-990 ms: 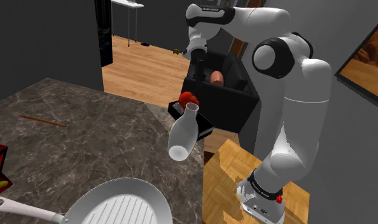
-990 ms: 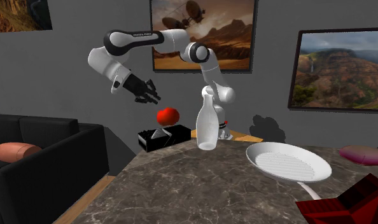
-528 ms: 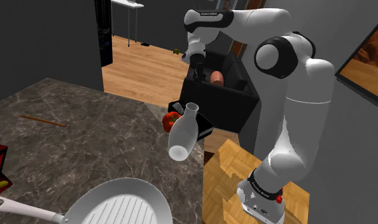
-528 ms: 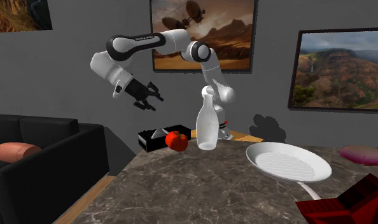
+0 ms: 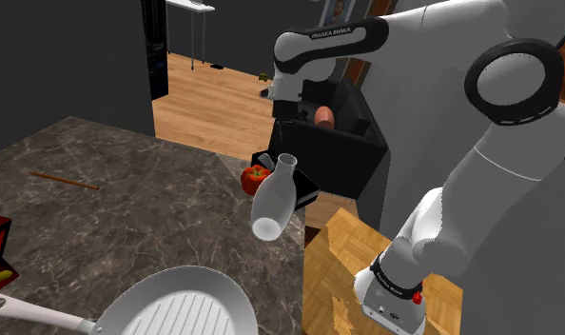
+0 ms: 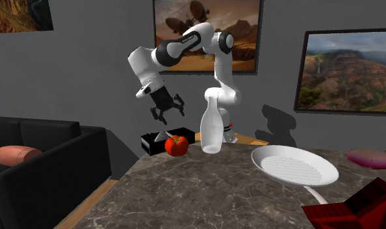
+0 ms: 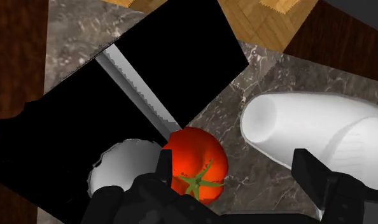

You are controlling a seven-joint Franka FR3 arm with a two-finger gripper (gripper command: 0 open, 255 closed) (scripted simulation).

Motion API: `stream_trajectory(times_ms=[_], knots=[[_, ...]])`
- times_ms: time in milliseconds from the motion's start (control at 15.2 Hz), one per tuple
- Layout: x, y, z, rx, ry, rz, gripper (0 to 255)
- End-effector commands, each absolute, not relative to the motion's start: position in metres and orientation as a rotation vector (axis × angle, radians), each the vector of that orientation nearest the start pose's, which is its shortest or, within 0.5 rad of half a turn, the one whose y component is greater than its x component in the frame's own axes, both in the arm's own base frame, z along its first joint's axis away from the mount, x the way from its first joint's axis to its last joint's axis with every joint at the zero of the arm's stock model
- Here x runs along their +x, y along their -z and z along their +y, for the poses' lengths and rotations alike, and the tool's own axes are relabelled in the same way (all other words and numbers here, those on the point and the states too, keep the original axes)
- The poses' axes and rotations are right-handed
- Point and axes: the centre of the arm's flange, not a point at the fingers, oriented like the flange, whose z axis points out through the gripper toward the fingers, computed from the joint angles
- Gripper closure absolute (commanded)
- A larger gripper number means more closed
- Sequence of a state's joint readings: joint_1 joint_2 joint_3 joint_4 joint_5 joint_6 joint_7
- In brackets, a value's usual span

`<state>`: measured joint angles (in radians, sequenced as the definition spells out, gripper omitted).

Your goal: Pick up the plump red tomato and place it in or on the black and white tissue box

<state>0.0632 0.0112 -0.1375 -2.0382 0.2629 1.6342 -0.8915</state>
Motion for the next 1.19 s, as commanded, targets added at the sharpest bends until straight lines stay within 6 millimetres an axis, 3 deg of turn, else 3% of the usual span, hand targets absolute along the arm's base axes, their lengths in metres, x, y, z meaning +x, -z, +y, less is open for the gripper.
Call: stream_trajectory(times_ms=[0,198,726,1122], knots=[[0.489,-0.406,0.016,-2.614,-0.244,-1.047,0],[0.47,-0.386,0.056,-2.73,-0.118,-1.133,0],[0.464,-0.347,0.061,-2.73,-0.118,-1.133,0],[0.464,-0.347,0.061,-2.73,-0.118,-1.133,0]])
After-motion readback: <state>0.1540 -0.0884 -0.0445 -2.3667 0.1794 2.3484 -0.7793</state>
